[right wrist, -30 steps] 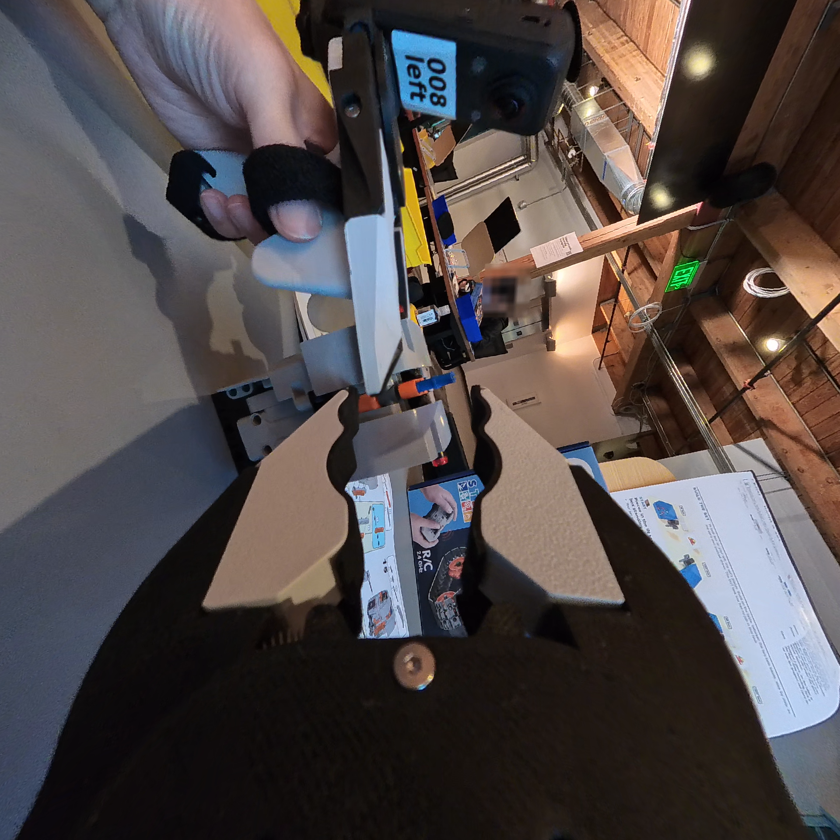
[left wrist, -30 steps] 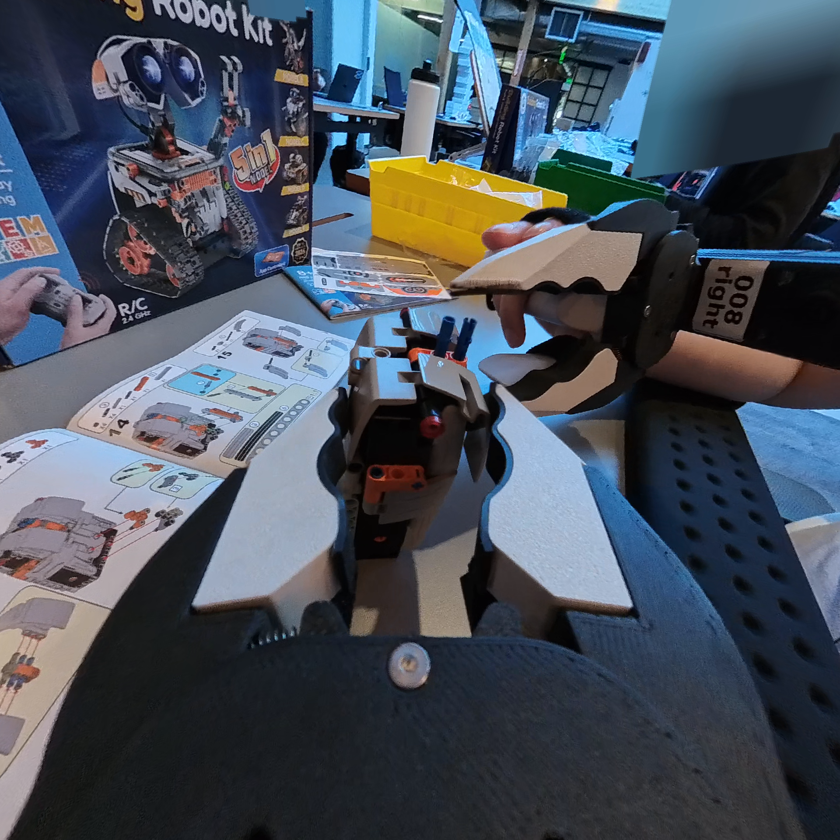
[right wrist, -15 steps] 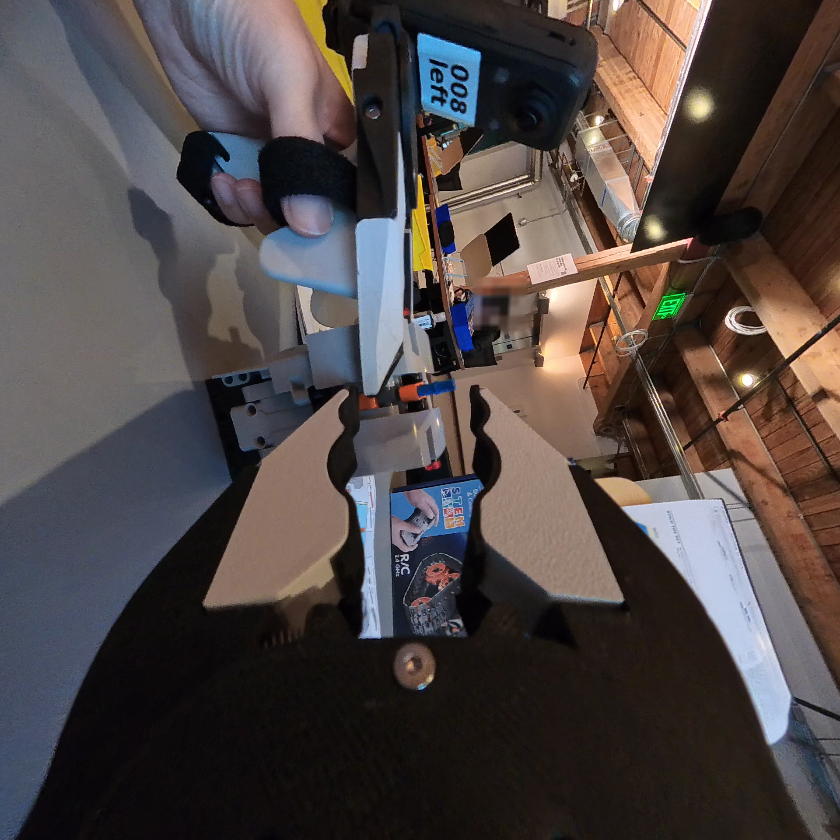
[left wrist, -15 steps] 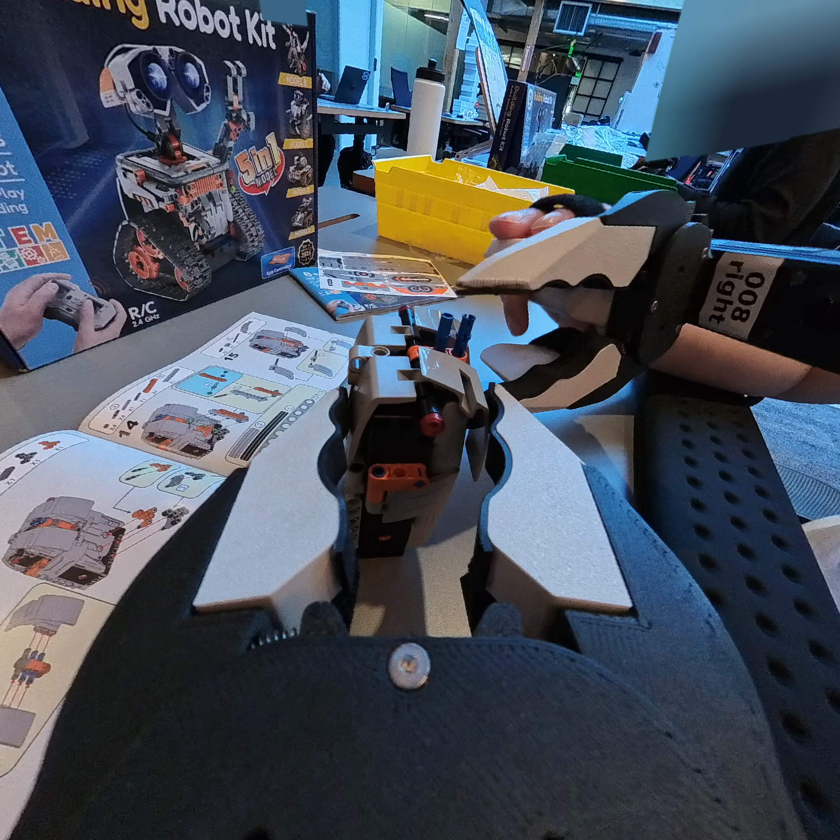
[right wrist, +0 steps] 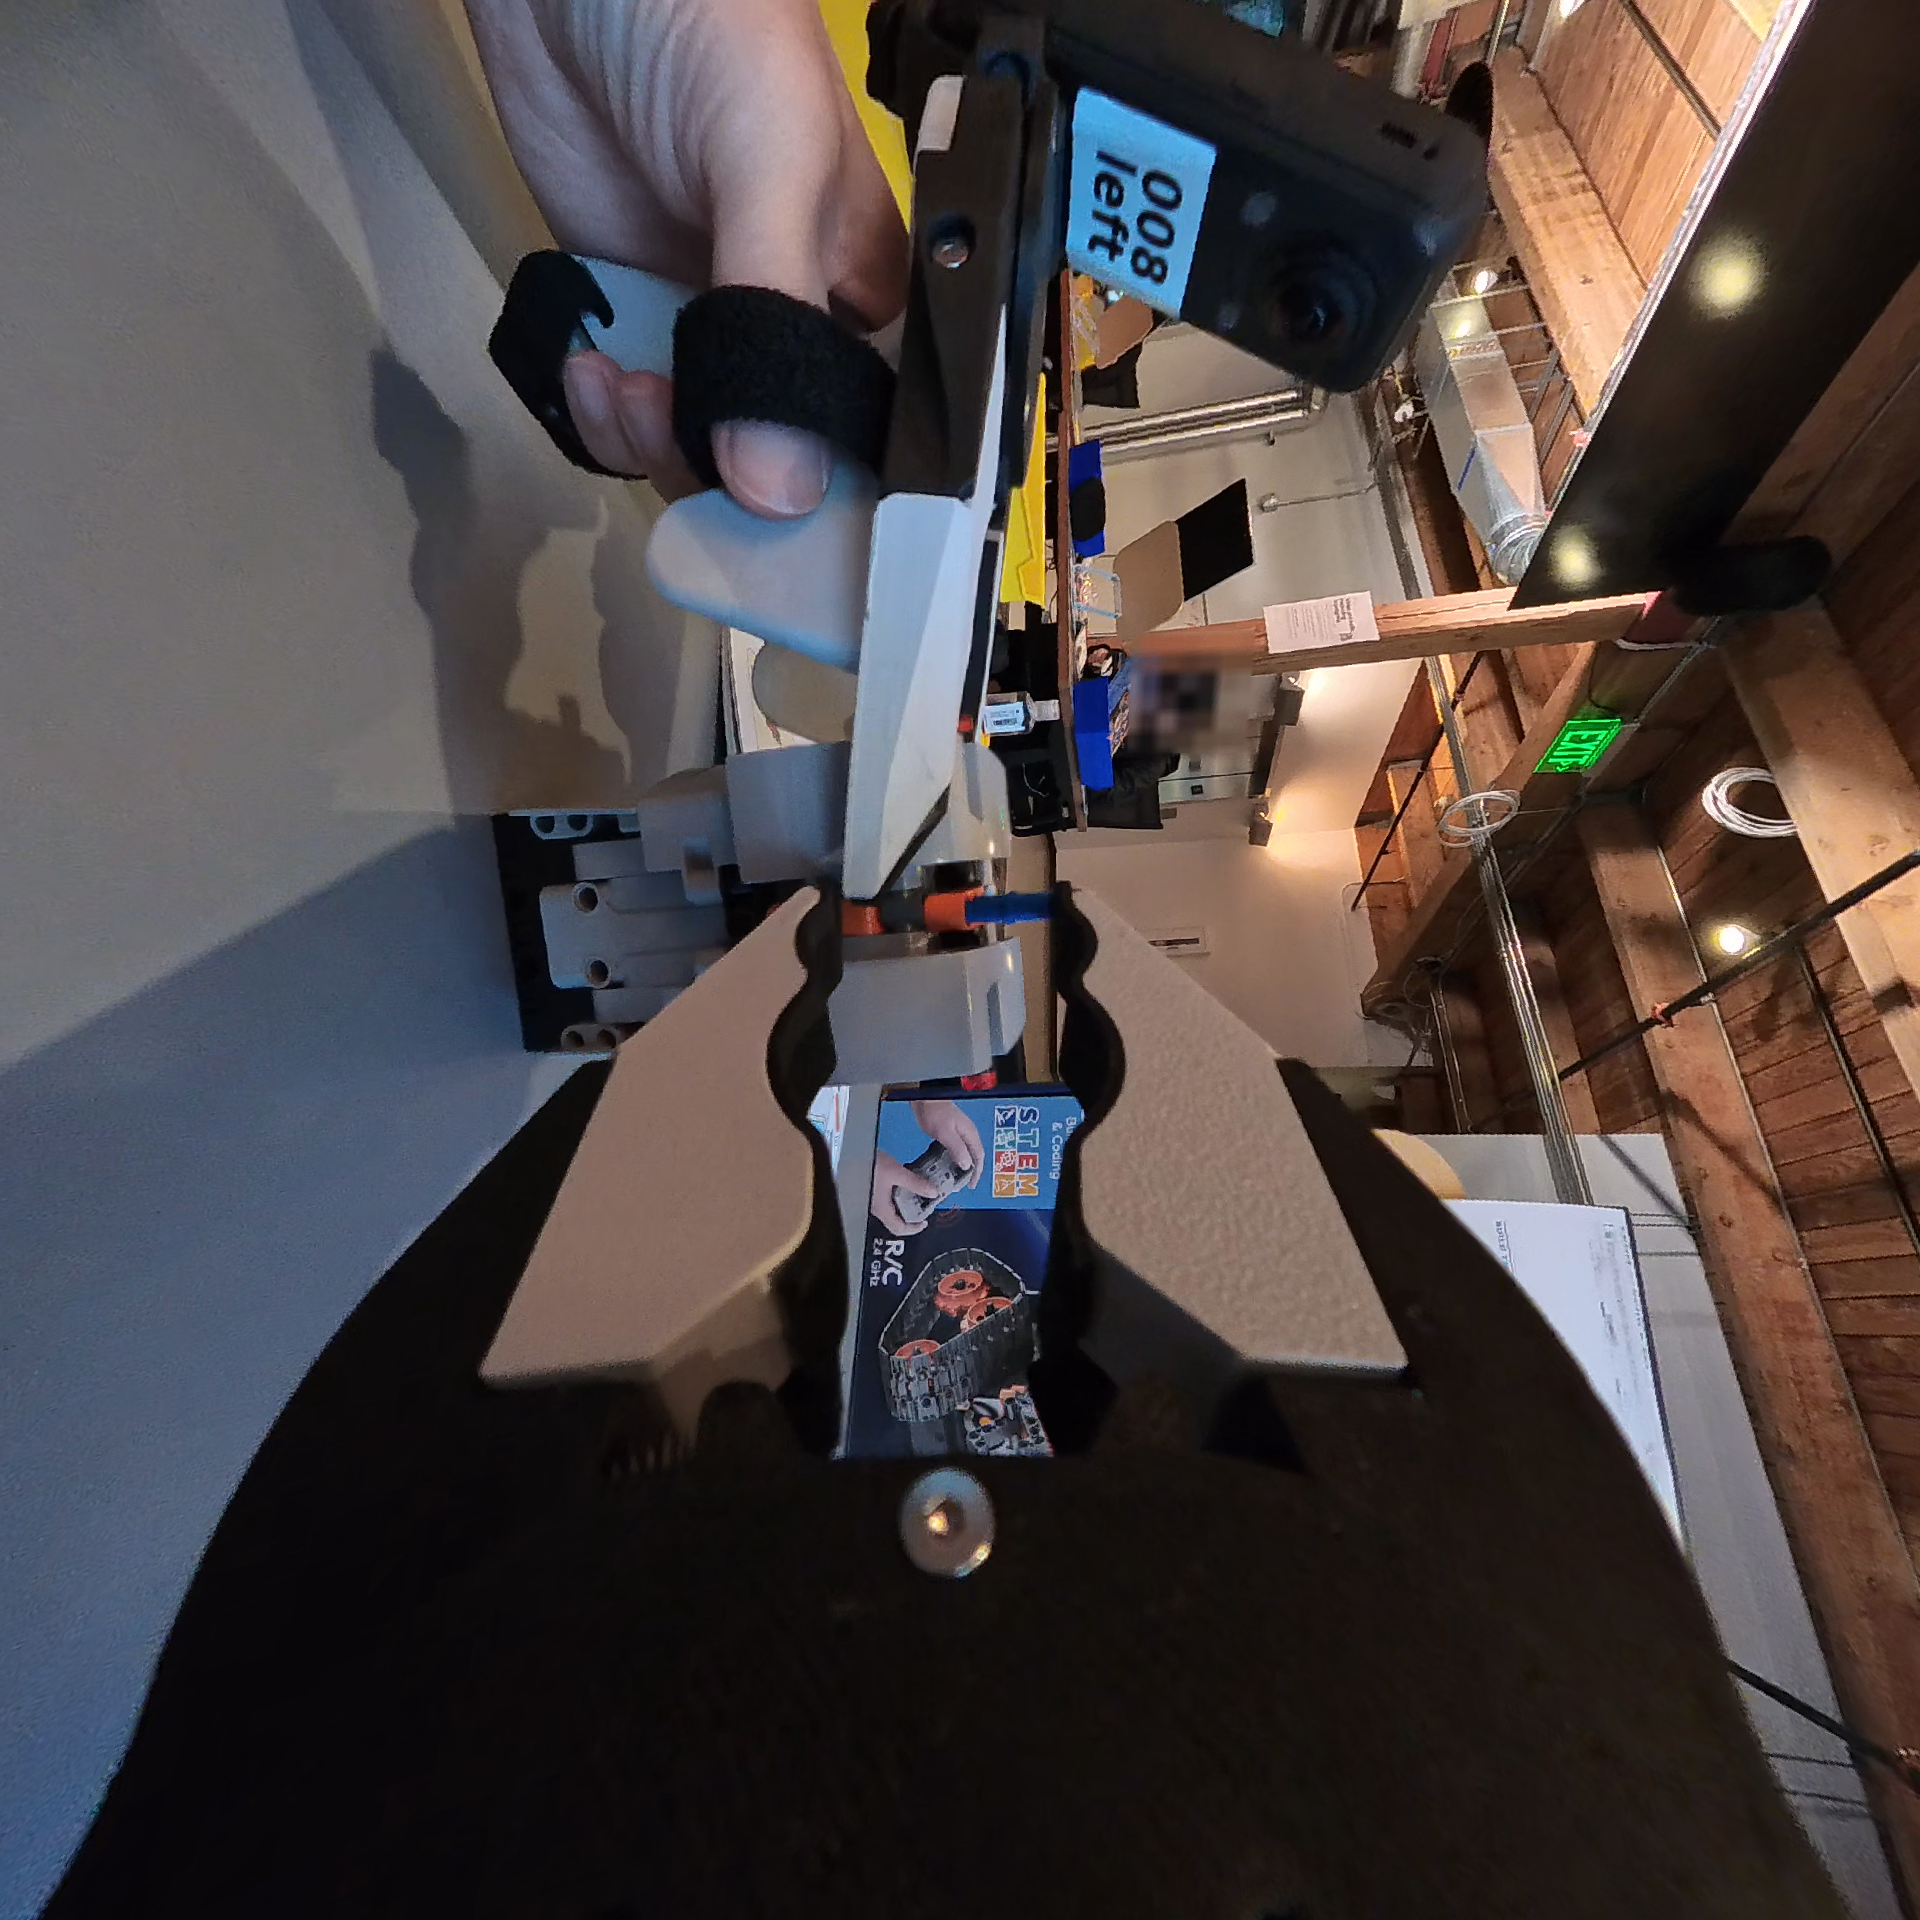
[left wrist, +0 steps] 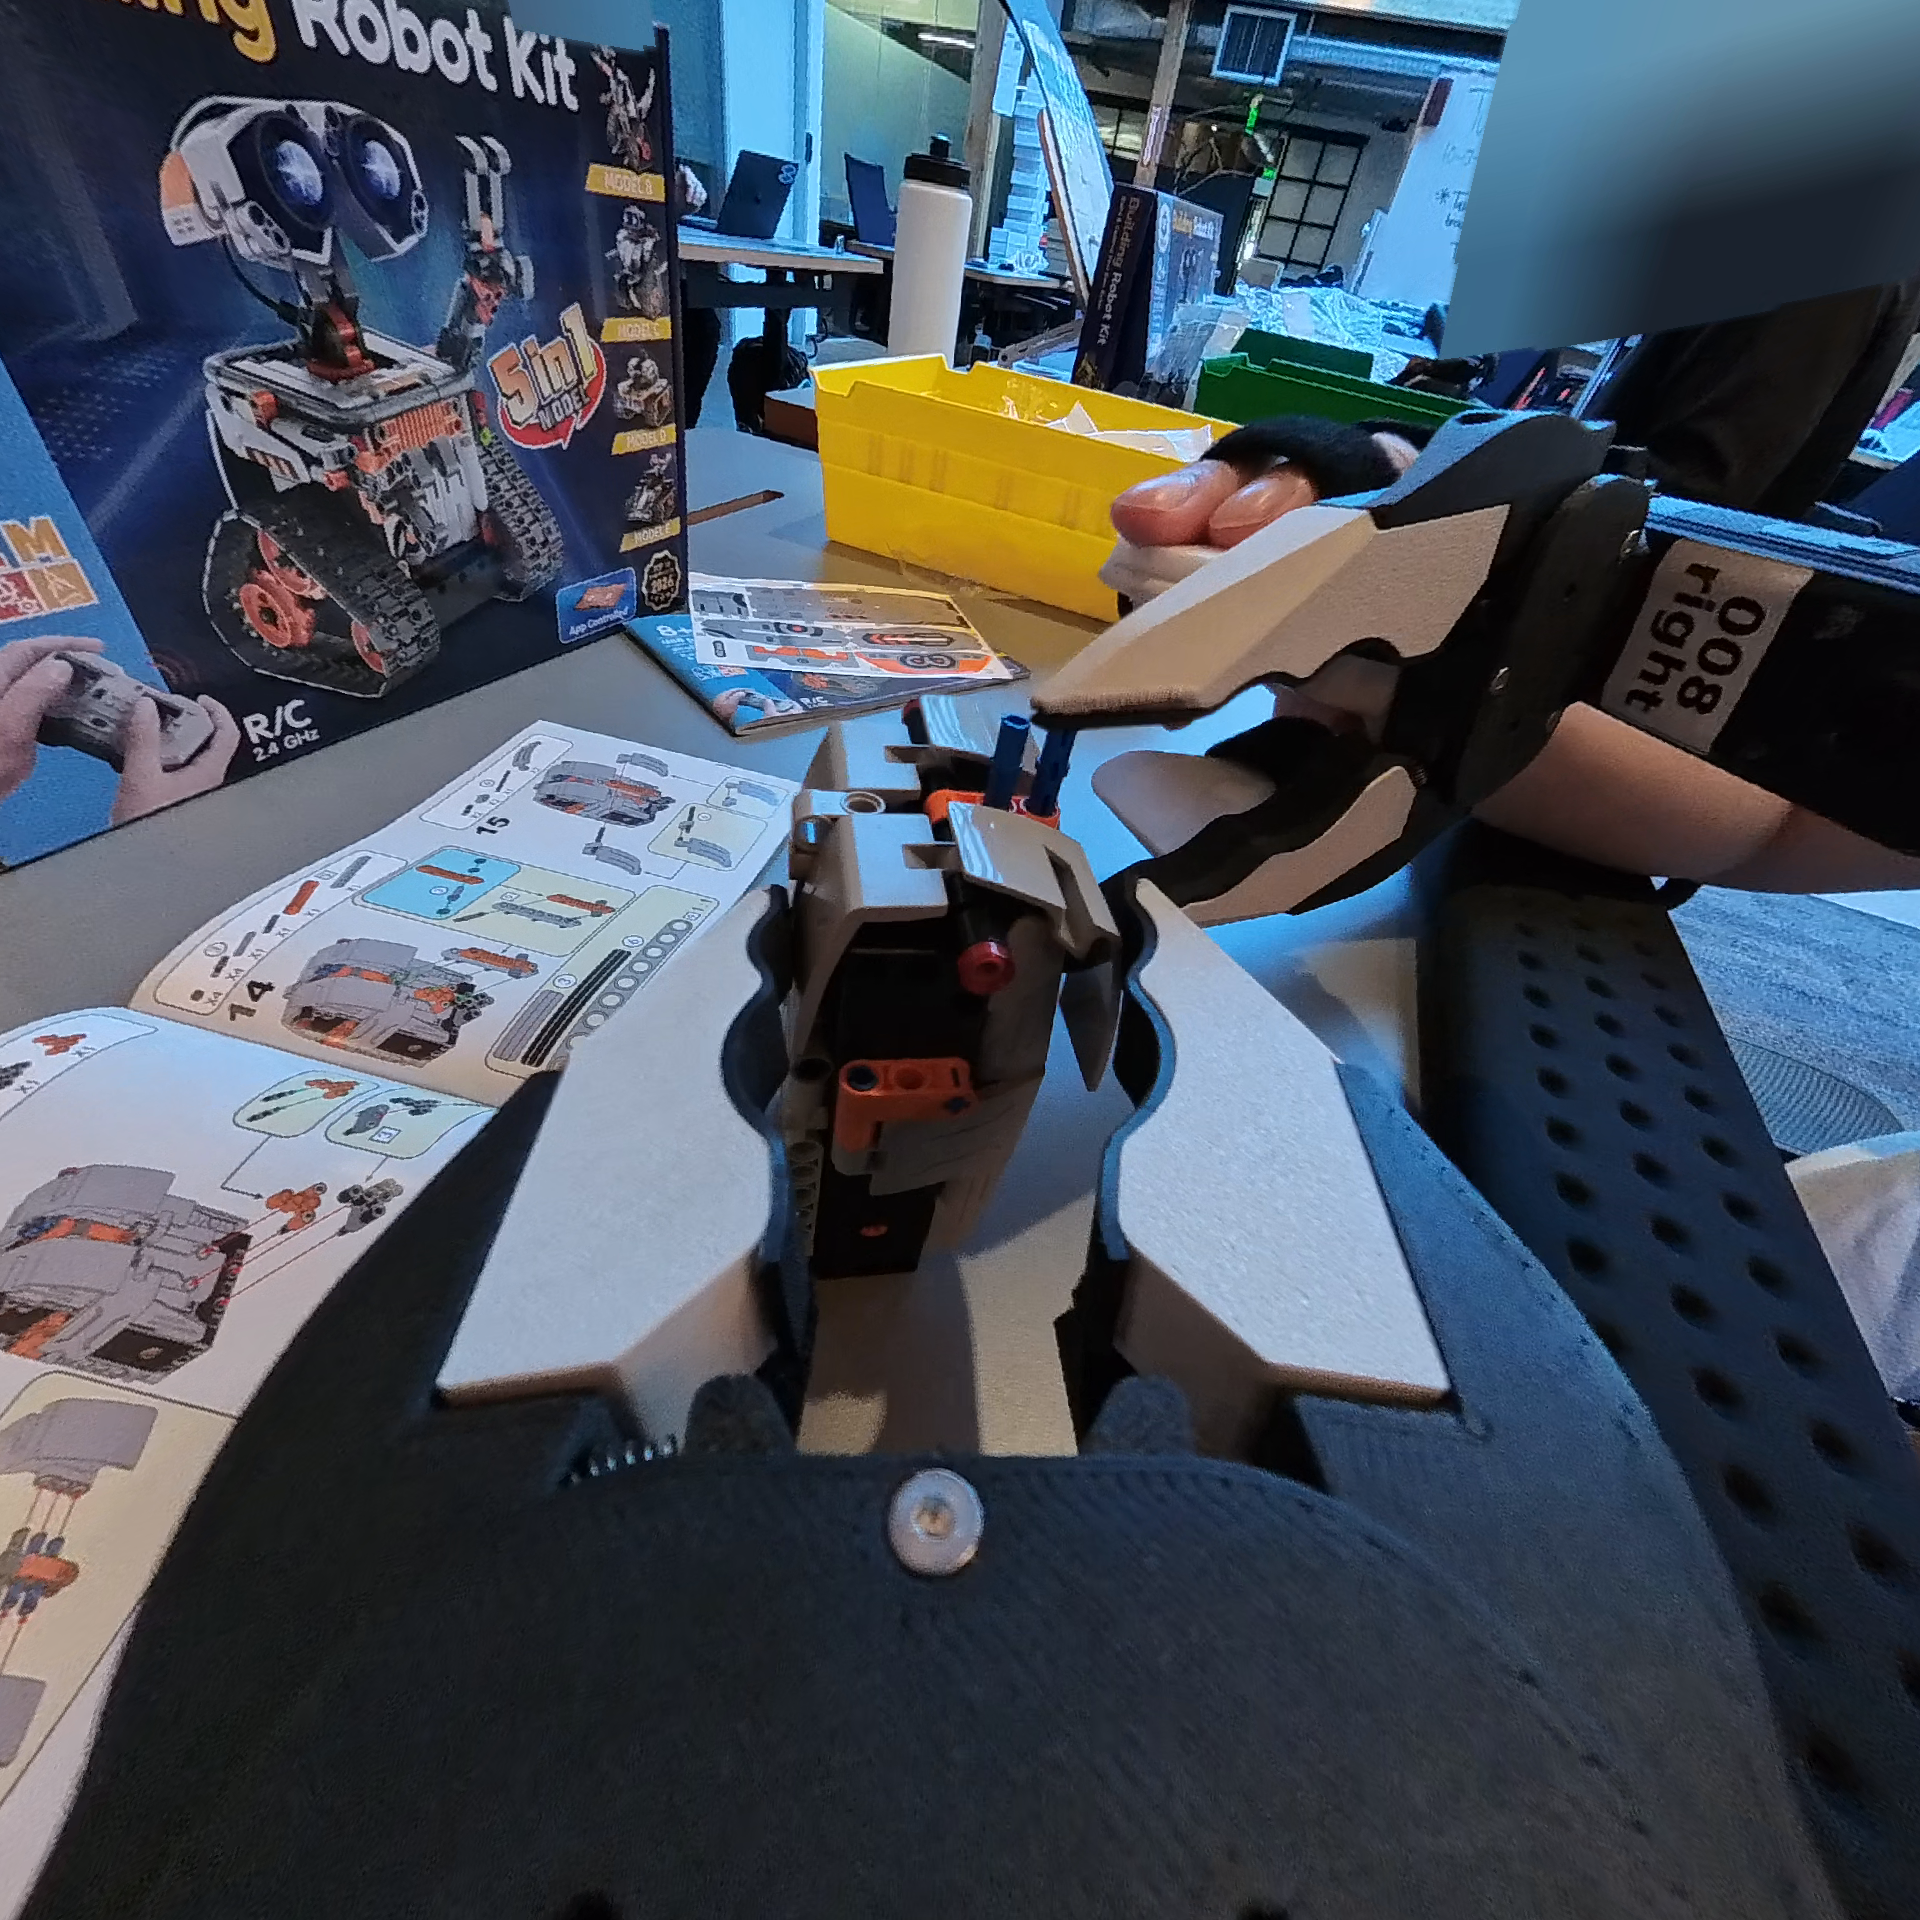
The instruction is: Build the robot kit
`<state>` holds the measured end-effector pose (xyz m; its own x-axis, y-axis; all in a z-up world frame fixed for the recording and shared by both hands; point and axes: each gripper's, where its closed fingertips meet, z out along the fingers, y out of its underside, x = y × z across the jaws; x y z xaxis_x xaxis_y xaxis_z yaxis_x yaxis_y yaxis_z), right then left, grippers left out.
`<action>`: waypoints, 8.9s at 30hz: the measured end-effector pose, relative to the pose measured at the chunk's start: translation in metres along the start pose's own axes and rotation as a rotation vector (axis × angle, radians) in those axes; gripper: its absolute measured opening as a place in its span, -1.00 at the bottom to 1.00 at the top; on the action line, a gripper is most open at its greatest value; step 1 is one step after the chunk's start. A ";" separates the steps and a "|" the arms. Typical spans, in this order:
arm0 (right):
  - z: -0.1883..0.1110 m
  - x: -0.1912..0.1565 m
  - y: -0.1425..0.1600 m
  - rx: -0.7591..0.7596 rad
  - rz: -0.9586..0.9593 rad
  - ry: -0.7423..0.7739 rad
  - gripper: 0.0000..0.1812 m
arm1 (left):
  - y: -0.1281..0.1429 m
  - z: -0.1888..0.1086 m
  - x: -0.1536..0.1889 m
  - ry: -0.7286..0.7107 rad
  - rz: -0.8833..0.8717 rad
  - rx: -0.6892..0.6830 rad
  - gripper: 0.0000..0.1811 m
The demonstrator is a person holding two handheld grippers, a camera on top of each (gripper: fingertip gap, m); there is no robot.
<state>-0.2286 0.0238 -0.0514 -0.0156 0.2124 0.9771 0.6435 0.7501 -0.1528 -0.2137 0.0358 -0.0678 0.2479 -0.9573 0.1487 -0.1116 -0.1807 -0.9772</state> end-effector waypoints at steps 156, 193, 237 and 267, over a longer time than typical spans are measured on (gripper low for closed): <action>0.004 -0.007 0.001 -0.032 -0.090 0.022 -0.39 | -0.005 -0.002 0.000 -0.041 0.016 0.019 -0.39; 0.009 -0.007 -0.003 0.008 -0.075 0.035 -0.39 | -0.007 -0.001 -0.005 -0.484 0.208 -0.066 -0.21; -0.039 -0.005 -0.013 0.318 0.106 -0.152 -0.18 | 0.001 0.019 0.016 -0.223 0.171 -0.015 -0.36; -0.051 -0.020 0.016 0.269 0.092 -0.178 -0.28 | 0.009 0.034 0.029 -0.266 0.202 -0.050 -0.29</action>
<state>-0.1792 0.0001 -0.0656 -0.1149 0.3753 0.9198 0.4235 0.8560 -0.2963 -0.1744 0.0139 -0.0771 0.4580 -0.8834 -0.0990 -0.2295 -0.0099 -0.9733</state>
